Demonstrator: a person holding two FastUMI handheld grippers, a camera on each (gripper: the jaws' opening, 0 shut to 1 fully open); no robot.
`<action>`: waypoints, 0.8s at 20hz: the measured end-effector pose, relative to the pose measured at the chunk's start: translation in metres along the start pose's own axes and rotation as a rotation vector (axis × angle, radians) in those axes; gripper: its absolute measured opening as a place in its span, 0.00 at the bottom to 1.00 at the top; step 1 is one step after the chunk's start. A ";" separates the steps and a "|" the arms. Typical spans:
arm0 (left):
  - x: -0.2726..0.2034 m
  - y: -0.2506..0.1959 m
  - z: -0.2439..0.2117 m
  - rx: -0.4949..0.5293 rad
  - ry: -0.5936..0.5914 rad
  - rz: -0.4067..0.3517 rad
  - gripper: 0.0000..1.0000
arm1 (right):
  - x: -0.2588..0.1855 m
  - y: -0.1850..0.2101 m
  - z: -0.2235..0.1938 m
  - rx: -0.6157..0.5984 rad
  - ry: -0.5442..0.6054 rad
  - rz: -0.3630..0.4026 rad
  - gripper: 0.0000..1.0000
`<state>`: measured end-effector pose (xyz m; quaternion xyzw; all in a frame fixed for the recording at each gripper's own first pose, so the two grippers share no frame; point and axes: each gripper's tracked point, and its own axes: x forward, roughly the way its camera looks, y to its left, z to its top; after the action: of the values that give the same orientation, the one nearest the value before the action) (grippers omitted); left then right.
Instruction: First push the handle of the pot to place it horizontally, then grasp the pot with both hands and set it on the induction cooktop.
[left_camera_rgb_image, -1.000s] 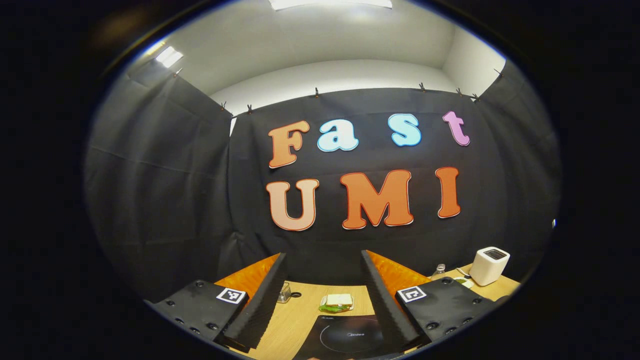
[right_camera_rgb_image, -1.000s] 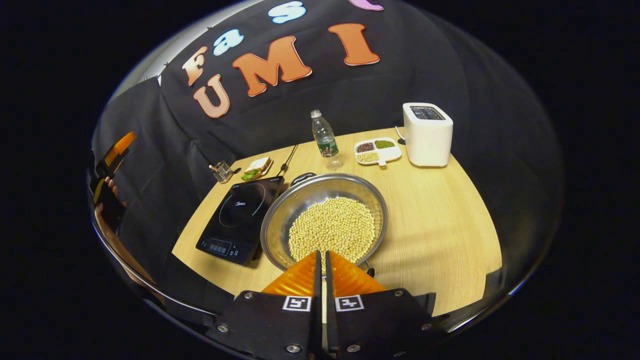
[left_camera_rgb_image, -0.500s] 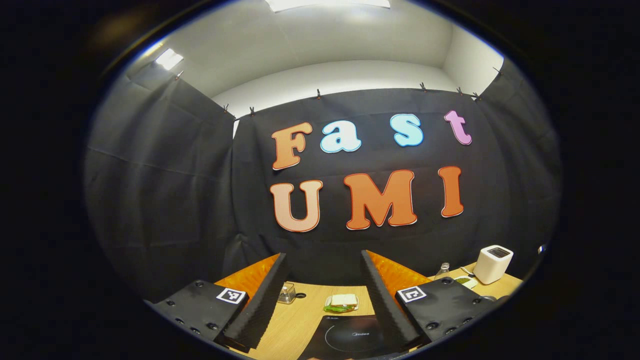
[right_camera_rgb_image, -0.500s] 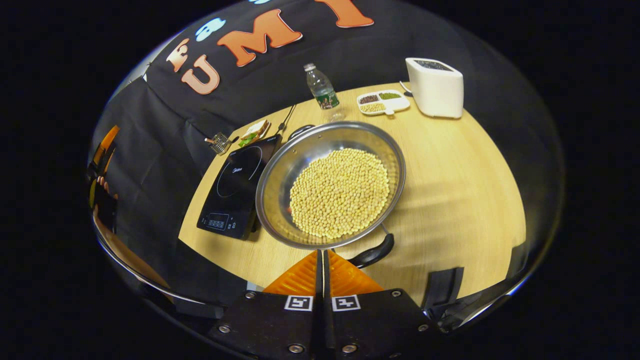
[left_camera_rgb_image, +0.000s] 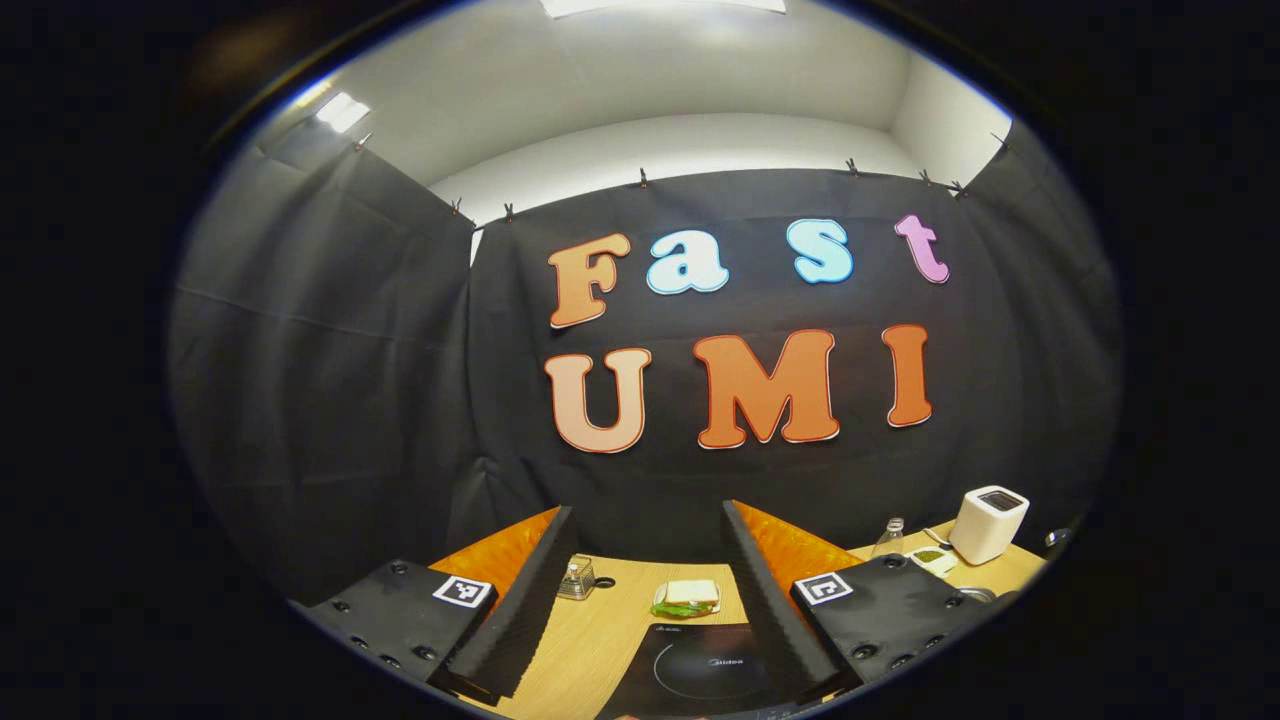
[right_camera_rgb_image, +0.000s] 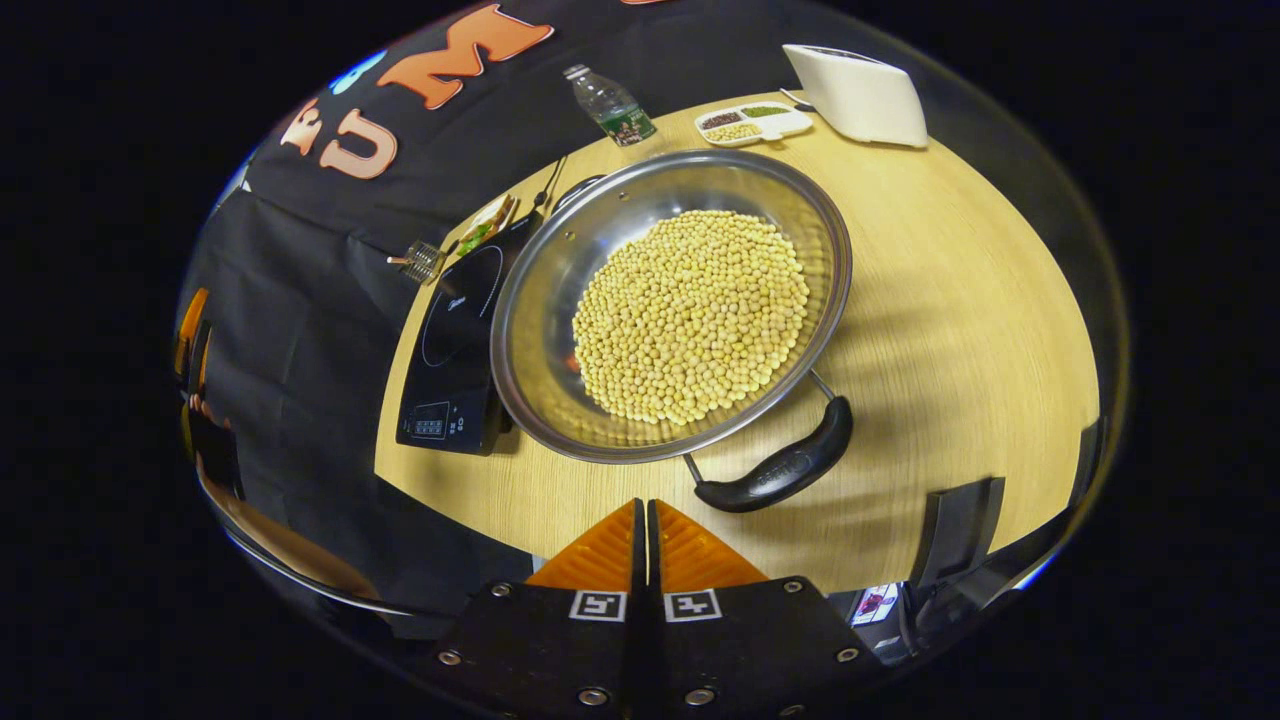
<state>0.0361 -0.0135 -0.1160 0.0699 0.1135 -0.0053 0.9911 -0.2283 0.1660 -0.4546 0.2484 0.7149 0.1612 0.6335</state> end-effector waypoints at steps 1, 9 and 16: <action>0.000 -0.001 -0.002 -0.003 0.005 -0.003 0.96 | 0.003 0.000 -0.001 0.022 0.012 0.005 0.00; 0.000 -0.003 -0.008 -0.009 0.022 -0.009 0.96 | 0.020 -0.021 0.002 0.109 0.032 -0.017 0.00; 0.003 -0.007 -0.017 -0.003 0.043 -0.014 0.96 | 0.019 -0.048 0.016 0.110 0.011 -0.081 0.00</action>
<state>0.0346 -0.0182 -0.1343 0.0676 0.1352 -0.0104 0.9885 -0.2210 0.1353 -0.4988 0.2527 0.7355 0.0973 0.6210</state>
